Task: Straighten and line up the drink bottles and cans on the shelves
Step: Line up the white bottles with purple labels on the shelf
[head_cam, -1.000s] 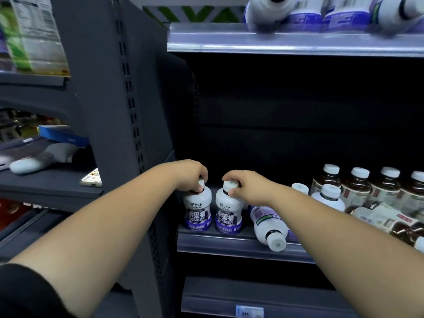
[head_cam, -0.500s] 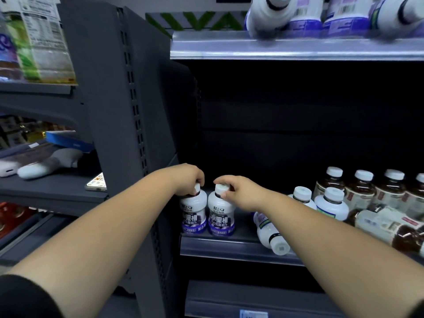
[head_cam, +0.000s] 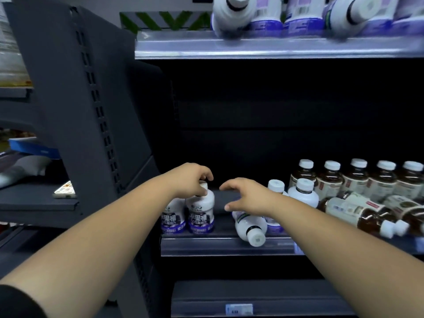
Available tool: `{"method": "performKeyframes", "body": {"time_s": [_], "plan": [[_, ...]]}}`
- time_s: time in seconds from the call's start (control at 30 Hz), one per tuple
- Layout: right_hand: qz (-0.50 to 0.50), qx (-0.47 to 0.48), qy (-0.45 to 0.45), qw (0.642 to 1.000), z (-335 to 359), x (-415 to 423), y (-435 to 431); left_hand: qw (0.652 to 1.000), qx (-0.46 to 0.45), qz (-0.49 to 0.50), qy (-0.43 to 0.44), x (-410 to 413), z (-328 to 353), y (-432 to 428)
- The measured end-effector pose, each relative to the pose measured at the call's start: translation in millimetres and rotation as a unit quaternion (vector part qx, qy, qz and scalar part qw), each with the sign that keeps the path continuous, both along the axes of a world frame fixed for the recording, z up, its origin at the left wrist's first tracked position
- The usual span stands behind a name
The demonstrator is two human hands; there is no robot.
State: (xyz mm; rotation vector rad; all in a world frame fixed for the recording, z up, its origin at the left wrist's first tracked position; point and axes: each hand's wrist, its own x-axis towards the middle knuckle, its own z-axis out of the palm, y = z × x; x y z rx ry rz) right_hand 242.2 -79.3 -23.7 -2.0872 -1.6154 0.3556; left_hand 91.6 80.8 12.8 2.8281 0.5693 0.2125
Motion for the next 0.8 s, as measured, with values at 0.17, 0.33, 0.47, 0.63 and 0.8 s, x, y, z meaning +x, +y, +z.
{"method": "performKeyframes", "body": {"time_s": [0.17,0.33,0.47,0.63,0.8], "plan": [[-0.014,-0.009,-0.068,0.998,-15,11,-48,1.0,0.004,-0.02,-0.014,6,-17,-5],[-0.014,-0.025,-0.122,0.992,-28,6,-77,0.998,0.019,-0.054,-0.03,4,-31,-5],[-0.017,-0.037,-0.135,0.99,-38,-5,-87,0.998,0.015,-0.048,-0.043,3,-35,-9],[-0.046,-0.012,-0.174,0.984,-54,-15,-81,0.998,0.01,-0.037,-0.057,-1,-34,-9],[-0.049,0.006,-0.194,0.98,-52,-22,-72,0.995,-0.018,-0.006,-0.097,-9,-34,-5]]}}
